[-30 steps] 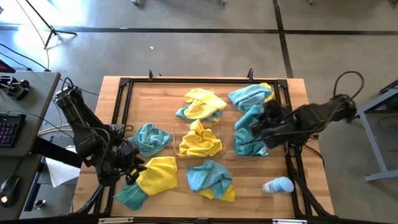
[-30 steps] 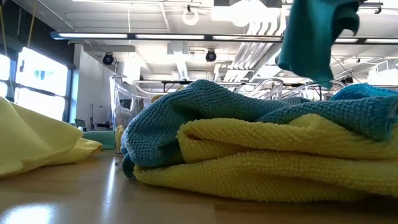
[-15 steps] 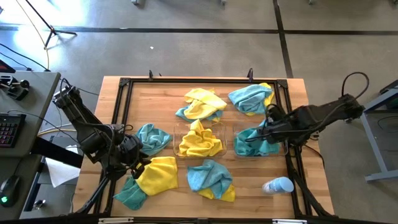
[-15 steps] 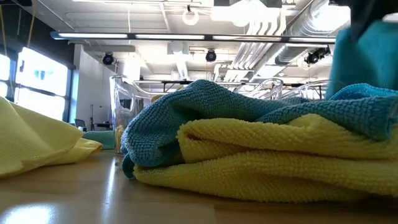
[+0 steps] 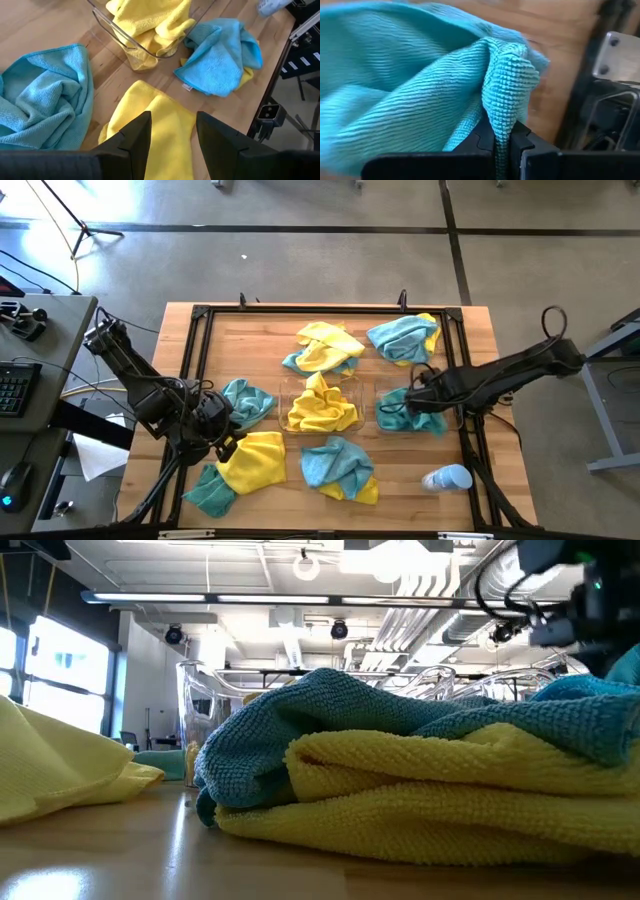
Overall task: Sort microfiber towel by color & place in baskets
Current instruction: Put the blue microfiber cloth into the right transparent bin
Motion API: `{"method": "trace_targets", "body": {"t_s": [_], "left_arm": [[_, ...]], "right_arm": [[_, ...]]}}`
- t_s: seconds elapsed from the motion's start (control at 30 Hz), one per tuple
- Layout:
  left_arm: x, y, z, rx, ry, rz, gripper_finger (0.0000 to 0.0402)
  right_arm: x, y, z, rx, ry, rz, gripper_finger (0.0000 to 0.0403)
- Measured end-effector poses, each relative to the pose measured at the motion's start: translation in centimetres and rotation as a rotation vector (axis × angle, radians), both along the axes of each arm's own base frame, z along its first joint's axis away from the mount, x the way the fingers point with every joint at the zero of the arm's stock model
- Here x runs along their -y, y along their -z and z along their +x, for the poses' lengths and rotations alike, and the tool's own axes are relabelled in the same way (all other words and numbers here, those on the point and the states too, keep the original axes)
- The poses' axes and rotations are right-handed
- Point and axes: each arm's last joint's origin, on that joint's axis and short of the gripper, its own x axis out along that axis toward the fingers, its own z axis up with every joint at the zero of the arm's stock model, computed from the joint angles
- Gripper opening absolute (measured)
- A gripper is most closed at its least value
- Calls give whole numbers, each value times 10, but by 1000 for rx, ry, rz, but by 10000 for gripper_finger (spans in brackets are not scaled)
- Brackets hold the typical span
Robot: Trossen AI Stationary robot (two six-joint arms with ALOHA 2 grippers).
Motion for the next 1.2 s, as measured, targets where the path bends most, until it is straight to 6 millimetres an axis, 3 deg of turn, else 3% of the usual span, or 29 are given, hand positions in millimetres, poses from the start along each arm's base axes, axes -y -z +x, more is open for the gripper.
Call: {"method": "trace_targets", "body": {"t_s": [0.17,0.33,0.5,0.63,0.8,1.0,1.1,1.2], "left_arm": [[0,0,0,-3,2,-2,145],[0,0,0,-3,3,-1,145],[0,0,0,-4,3,-1,145],[0,0,0,-4,3,0,145],[0,0,0,-8,21,12,145],[0,0,0,-15,29,7,145],[0,0,0,-15,29,7,145],[0,0,0,-15,25,3,145]], "right_arm": [[2,16,-8,-50,11,-6,5],[2,17,-8,-50,22,-6,6],[2,15,-9,-44,23,5,43],[2,-4,-11,-36,39,1,91],[3,-48,-11,20,33,-16,140],[2,-94,-4,176,32,8,155],[0,-95,1,226,28,25,143],[-4,-77,5,210,27,70,128]]}}
